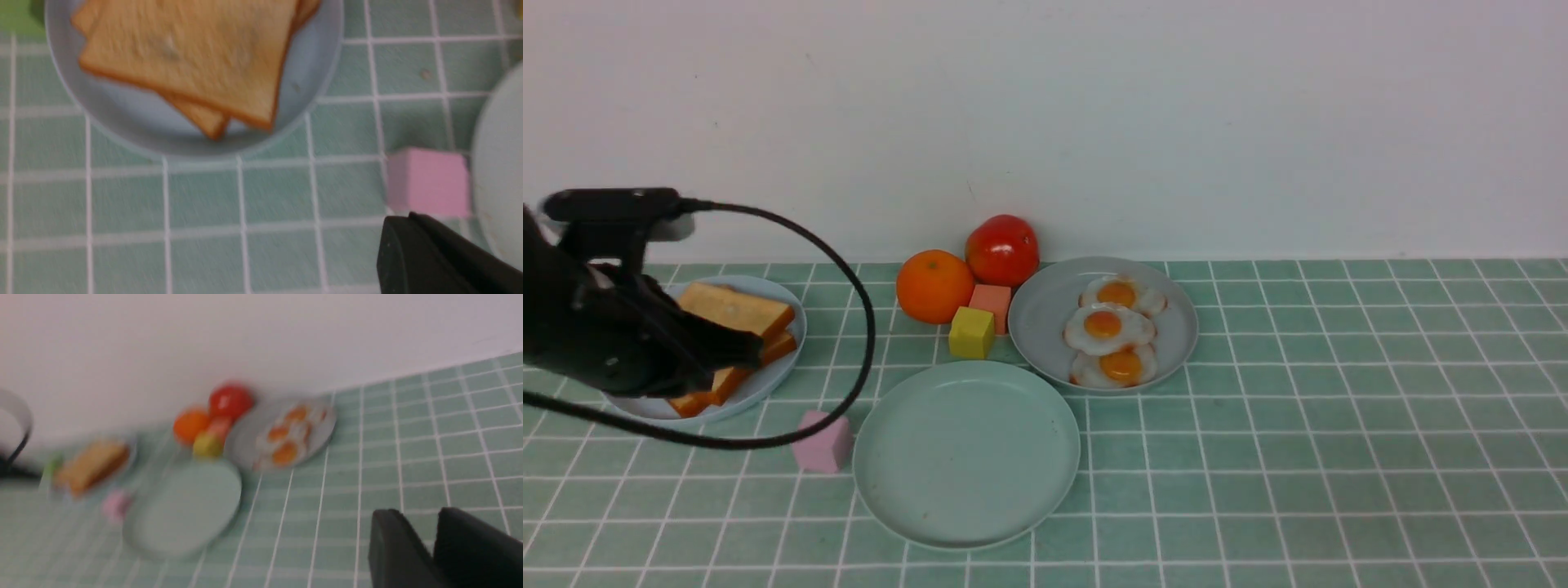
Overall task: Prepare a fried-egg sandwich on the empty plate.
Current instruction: Use the left arm to grab a slice of bread
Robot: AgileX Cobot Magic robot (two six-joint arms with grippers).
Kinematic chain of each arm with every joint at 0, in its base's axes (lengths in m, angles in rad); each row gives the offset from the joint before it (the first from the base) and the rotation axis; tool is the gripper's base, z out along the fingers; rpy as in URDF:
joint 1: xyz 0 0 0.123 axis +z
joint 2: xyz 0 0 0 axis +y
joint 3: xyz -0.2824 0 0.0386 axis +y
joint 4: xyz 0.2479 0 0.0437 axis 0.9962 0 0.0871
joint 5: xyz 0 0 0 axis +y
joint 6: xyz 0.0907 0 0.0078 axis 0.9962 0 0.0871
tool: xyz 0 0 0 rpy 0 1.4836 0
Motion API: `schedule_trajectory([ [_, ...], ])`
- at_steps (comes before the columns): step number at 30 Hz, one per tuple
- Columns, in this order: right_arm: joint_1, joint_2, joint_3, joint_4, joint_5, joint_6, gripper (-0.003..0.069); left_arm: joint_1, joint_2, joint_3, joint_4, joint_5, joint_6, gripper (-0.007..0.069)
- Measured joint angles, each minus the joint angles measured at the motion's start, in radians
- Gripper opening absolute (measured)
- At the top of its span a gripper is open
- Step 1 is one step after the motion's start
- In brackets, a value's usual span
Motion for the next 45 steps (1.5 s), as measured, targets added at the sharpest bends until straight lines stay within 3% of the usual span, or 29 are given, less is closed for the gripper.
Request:
schedule_trajectory([
  [3,0.042,0.151,-0.195,-0.019,0.175,-0.096,0.0095,0.000,0.082,-0.021,0.083,-0.051,0.000,0.0010],
  [7,0.168,0.308,-0.338,-0.027,0.254,-0.128,0.0031,0.000,0.171,-0.062,0.172,-0.070,0.000,0.0133],
  [13,0.300,0.437,-0.372,-0.043,0.260,-0.133,0.0018,0.000,0.251,-0.100,0.245,-0.171,0.000,0.0343],
  [16,0.320,0.460,-0.372,-0.043,0.262,-0.134,0.0018,0.000,0.278,-0.100,0.271,-0.204,0.000,0.0375],
  [24,0.329,0.464,-0.373,-0.013,0.277,-0.136,0.0022,0.000,0.352,-0.102,0.373,-0.270,0.000,0.0362],
  [32,0.329,0.464,-0.373,0.014,0.319,-0.136,0.0030,0.000,0.346,-0.102,0.387,-0.276,0.000,0.0308],
  [45,0.329,0.464,-0.373,0.017,0.303,-0.139,0.0042,0.000,0.291,-0.139,0.388,-0.253,0.000,0.0329],
])
